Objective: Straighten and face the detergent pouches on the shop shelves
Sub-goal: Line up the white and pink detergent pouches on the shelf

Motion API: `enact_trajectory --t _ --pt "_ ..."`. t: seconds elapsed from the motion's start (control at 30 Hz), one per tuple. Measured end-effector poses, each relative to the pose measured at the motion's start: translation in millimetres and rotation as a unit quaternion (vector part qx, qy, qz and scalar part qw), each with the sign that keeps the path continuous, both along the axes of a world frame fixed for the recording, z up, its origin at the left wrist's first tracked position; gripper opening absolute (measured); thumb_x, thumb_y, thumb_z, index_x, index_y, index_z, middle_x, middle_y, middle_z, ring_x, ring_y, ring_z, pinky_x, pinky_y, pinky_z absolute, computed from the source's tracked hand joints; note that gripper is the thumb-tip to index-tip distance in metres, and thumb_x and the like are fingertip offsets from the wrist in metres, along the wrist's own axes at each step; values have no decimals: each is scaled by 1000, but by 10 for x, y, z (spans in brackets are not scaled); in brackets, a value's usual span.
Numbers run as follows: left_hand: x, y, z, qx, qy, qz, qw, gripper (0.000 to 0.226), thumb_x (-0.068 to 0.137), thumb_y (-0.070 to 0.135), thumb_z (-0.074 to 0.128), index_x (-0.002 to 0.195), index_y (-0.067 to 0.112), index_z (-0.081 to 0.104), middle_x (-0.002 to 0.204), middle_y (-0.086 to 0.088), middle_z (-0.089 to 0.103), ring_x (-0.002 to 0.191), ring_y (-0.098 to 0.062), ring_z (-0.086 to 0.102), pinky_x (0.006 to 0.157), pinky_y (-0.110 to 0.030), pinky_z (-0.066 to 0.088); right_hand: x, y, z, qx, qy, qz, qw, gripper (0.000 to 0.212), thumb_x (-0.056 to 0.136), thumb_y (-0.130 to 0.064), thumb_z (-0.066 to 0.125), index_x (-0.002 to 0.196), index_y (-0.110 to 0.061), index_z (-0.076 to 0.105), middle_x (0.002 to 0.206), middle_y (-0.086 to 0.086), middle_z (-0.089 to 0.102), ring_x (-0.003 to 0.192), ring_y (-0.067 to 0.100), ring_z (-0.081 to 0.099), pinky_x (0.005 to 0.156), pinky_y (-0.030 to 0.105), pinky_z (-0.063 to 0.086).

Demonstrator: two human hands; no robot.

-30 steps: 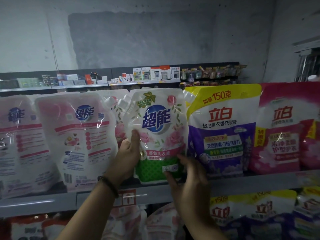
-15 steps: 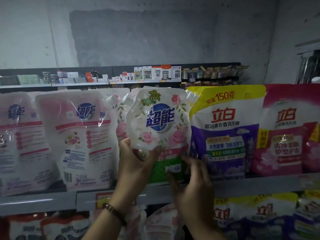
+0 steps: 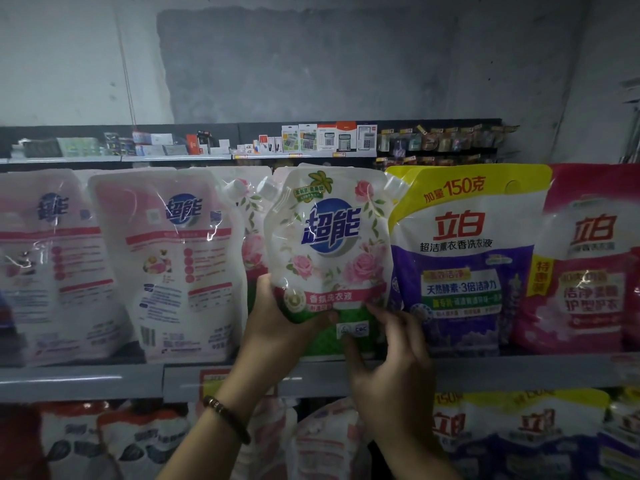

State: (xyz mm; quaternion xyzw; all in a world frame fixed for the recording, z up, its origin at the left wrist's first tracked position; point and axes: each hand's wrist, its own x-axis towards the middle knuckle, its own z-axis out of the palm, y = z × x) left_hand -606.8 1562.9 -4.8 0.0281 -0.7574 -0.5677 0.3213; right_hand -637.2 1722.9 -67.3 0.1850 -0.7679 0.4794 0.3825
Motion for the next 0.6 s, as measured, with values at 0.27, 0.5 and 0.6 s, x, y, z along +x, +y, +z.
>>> enact_trajectory --t 0.27,0.5,0.6 --pt "284 73 -33 -11 -4 33 999 52 90 33 82 134 32 54 111 19 75 103 -1 74 83 -29 65 178 -35 230 -19 26 80 996 40 90 -29 75 129 -22 68 120 -10 59 114 9 61 92 29 57" --pt "697 -123 -51 -63 45 104 992 31 95 20 78 119 33 65 109 14 75 103 -2 73 86 -29 64 476 -378 406 -19 9 191 981 36 92 -16 78 126 -24 70 118 -18 65 113 -3 63 91 7 48" --pt "797 -350 -84 -110 86 186 973 26 93 22 78 115 30 65 108 13 71 103 -7 71 85 -32 62 572 -612 449 -26 -31 219 975 32 93 -22 77 123 -31 69 115 -22 67 112 -7 63 87 6 49"
